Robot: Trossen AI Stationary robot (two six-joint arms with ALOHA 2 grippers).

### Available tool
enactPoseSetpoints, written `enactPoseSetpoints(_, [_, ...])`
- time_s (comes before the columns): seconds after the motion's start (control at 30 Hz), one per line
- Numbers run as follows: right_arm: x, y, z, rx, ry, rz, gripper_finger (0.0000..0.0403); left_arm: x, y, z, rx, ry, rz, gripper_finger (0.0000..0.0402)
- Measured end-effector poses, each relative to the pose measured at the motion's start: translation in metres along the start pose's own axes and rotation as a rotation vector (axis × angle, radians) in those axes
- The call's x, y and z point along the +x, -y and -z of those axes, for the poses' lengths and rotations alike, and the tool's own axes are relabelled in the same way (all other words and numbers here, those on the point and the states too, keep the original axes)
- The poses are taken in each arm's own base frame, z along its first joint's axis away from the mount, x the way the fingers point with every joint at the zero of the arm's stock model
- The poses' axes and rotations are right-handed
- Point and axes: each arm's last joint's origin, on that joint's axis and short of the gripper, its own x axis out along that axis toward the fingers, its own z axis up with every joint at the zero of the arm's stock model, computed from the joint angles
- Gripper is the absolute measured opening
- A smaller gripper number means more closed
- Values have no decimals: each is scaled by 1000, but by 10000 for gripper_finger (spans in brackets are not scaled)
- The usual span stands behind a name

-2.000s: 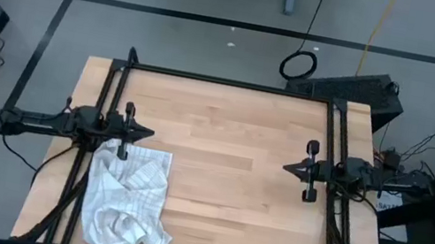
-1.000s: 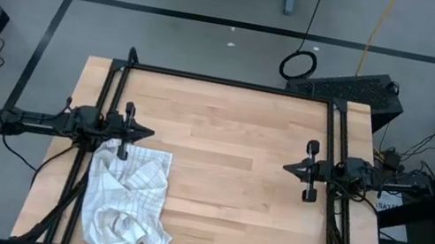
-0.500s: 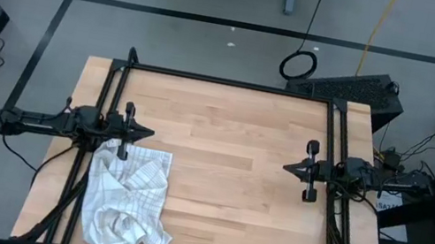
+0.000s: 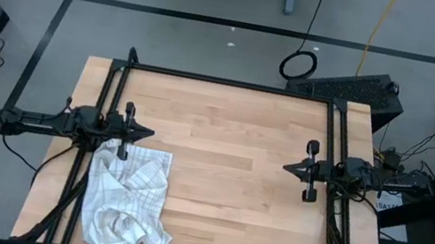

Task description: Roll towel

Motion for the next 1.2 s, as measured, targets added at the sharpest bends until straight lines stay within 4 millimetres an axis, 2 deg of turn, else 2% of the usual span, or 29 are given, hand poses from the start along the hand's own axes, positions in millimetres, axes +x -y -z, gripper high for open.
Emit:
enactPoseSetpoints(1.07, [0, 0, 0, -9, 0, 0, 0, 0, 0, 0, 0, 1, 0, 22])
enactPoseSetpoints(1.2, [0, 0, 0, 37, 0, 1, 0, 0, 0, 0, 0, 0, 0, 22])
